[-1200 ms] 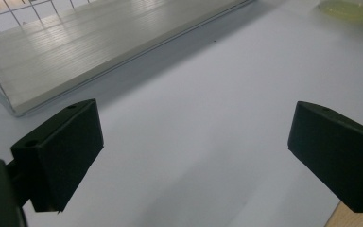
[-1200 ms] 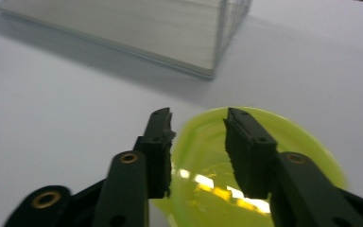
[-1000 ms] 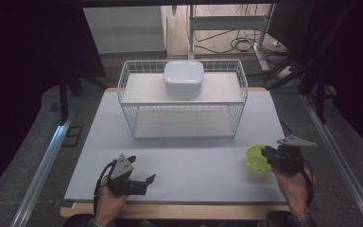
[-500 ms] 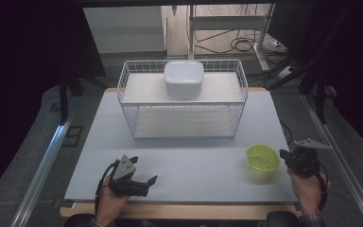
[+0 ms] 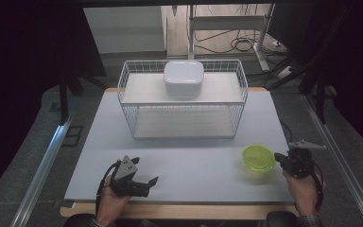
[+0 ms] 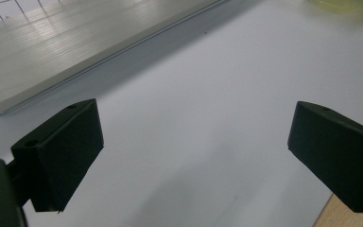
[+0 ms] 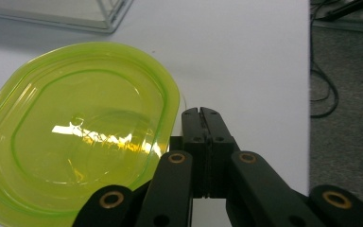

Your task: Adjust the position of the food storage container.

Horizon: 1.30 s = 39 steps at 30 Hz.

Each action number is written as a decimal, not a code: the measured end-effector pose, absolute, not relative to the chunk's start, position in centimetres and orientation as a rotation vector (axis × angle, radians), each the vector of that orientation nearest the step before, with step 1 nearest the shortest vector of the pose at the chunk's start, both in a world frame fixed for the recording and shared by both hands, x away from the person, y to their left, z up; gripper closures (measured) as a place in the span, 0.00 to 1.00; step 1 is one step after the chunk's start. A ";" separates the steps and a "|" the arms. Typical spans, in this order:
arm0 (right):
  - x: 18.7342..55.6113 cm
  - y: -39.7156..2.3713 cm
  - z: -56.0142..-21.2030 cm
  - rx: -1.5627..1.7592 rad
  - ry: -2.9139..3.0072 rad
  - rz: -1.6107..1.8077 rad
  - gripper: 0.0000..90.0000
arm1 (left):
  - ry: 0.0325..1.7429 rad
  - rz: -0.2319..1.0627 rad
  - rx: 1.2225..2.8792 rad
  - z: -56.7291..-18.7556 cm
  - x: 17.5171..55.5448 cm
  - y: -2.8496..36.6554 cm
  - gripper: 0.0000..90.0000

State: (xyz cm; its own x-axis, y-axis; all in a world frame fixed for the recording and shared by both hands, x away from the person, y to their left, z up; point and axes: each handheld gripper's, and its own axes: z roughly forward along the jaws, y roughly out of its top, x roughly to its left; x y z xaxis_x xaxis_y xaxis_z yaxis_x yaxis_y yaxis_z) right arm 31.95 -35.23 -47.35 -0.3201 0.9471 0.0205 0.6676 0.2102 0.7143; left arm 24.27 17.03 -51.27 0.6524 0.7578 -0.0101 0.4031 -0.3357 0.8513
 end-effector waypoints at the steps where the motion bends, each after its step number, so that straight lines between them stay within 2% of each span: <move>1: 31.9 -35.2 -47.3 1.497 2.067 0.887 0.99 | 0.907 0.493 1.964 -51.3 24.3 17.0 0.04; 33: 31.1 -26.0 -48.8 1.388 2.359 0.994 0.98 | 0.895 0.476 1.979 -51.4 24.3 16.7 0.04; 39: 31.2 -25.9 -49.3 1.400 2.385 0.985 0.98 | 0.894 0.472 1.982 -51.4 24.3 16.6 0.04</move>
State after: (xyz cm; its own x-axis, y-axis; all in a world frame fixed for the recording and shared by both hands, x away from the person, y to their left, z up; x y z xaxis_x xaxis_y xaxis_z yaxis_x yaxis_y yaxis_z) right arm 31.17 -25.89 -49.33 -0.5288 0.8353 0.1505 0.6980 0.3271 0.6370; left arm 24.29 16.62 -51.43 0.6678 0.7442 -0.0147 0.4072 -0.3487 0.8442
